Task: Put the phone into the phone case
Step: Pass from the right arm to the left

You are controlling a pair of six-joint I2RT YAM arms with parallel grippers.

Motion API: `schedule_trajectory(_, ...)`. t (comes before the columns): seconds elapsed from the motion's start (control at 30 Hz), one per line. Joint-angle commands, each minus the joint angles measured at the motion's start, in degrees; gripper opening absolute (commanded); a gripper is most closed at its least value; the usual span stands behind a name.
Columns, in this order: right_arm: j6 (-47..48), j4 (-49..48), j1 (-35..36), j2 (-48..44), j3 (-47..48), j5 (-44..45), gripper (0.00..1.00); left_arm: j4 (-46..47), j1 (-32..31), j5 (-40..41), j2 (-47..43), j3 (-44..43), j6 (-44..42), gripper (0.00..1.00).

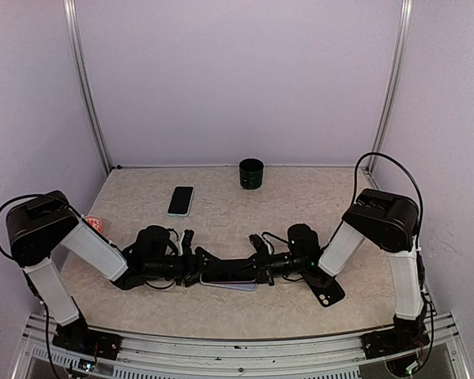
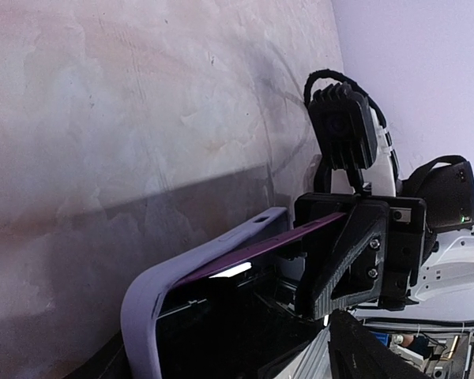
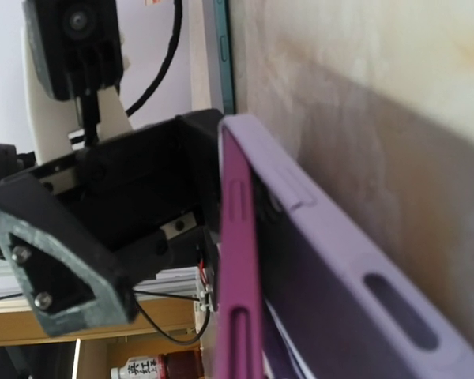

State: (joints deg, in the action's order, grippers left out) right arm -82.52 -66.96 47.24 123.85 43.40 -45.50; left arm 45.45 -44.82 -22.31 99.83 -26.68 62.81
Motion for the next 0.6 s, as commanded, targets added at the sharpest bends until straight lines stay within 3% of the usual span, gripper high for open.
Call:
schedule_trajectory(0.0, 0.96, -1.20, 0.26, 0.23, 2.04, -0.39, 0.00, 4.56, -0.95, -2.78, -0.19, -1.36, -0.05, 0.72)
schedule_trajectory(0.33, -0.19, -2.28, 0.47, 1.99, 2.55, -1.04, 0.00, 7.69, -1.41, -4.18, 0.80, -1.52, 0.89, 0.56)
schedule_trajectory(0.57, -2.21, -5.76, 0.47, 3.52, 2.44, -1.85, 0.00, 10.67, -1.32, -5.20, 0.48, -0.94, 1.75, 0.38)
